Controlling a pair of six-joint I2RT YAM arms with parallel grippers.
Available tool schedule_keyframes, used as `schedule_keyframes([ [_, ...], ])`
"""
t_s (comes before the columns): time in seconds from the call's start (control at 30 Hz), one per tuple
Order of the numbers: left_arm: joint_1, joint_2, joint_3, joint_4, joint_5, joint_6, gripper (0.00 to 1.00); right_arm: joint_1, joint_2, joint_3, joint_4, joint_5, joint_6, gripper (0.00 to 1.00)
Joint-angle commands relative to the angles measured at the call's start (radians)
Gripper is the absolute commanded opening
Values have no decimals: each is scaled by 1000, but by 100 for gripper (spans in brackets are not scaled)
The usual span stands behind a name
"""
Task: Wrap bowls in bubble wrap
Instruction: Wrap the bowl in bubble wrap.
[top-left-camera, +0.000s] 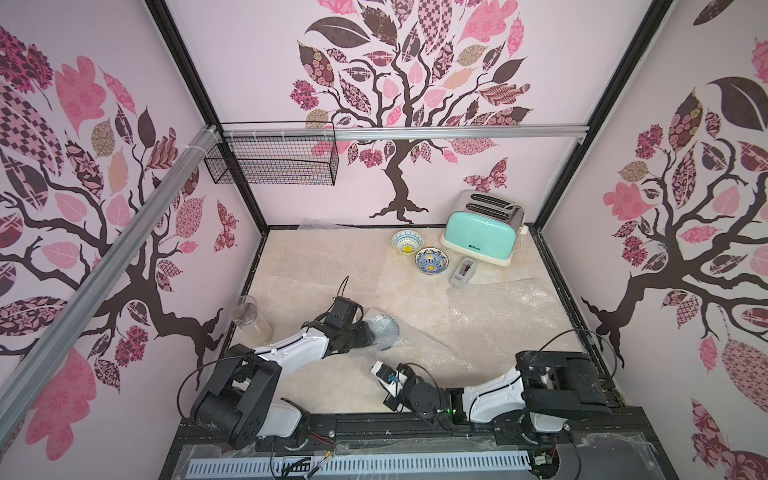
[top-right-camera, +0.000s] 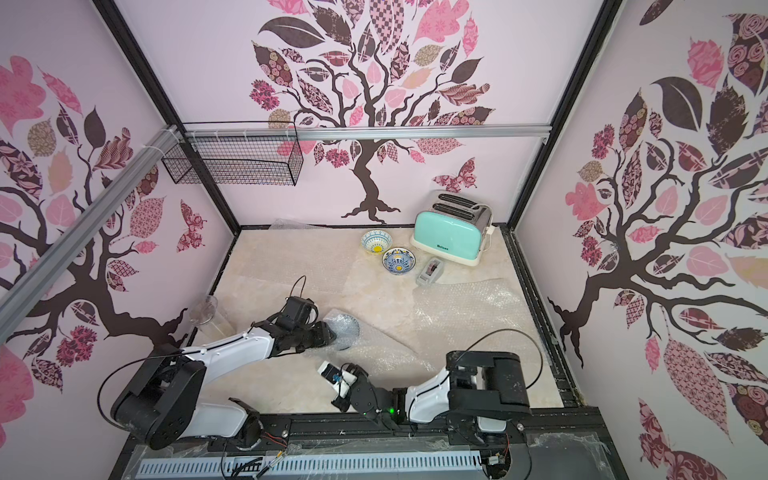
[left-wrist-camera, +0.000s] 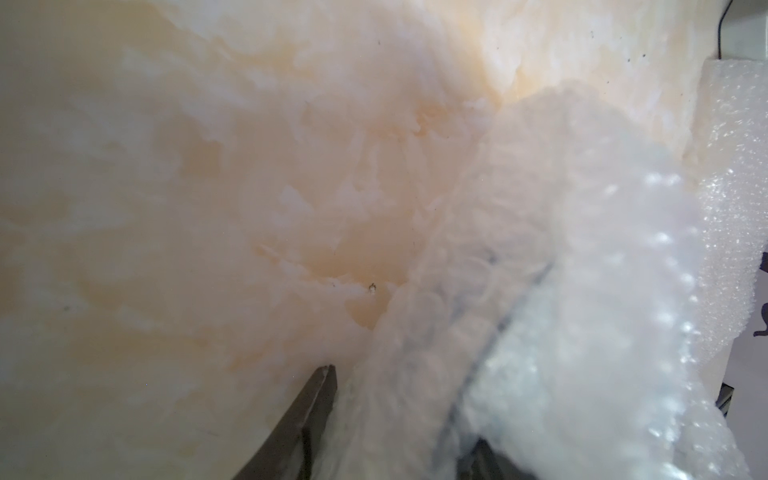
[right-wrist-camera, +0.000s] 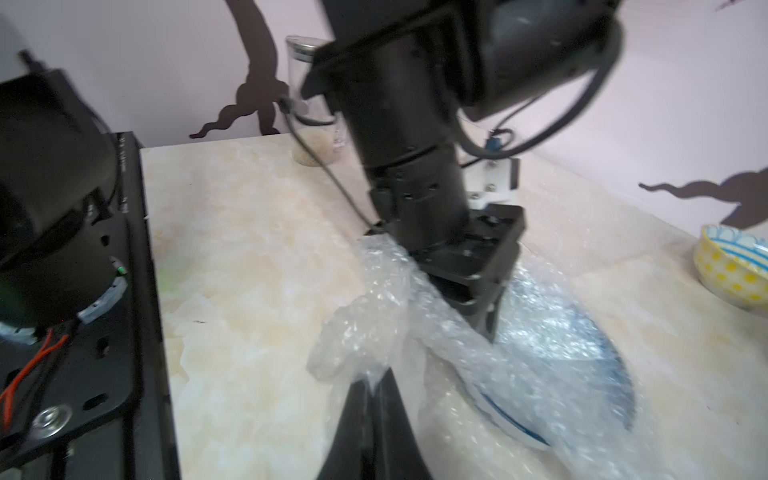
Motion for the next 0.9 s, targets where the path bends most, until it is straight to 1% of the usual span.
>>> schedule_keyframes([
  [0.0, 3, 13, -16, 7, 14, 25, 47, -107, -67, -1, -147, -108, 138, 0],
  [0.13, 4, 6, -30, 26, 27, 30, 45, -208, -91, 34, -247, -123, 211, 0],
  [0.23, 5, 11, -28, 28, 31, 34, 43, -290, -91, 68, -303, -170, 263, 0],
  [0.37, 3, 19, -28, 43, 44, 34, 42, -372, -39, 153, -398, -237, 309, 0],
  [0.47, 2, 18, -30, 45, 51, 38, 41, -399, -2, 190, -418, -250, 325, 0],
  [0.53, 3, 18, -30, 49, 51, 38, 40, -424, 36, 234, -456, -288, 348, 0],
  [0.7, 0, 23, -38, 63, 65, 37, 40, -434, 123, 293, -486, -301, 348, 0],
  [0.73, -1, 20, -40, 63, 65, 35, 41, -436, 138, 298, -489, -305, 349, 0],
  [0.77, -2, 14, -45, 65, 65, 30, 44, -437, 150, 302, -491, -305, 351, 0],
  [0.87, 1, -16, -59, 55, 44, 3, 67, -439, 160, 287, -467, -318, 364, 0],
])
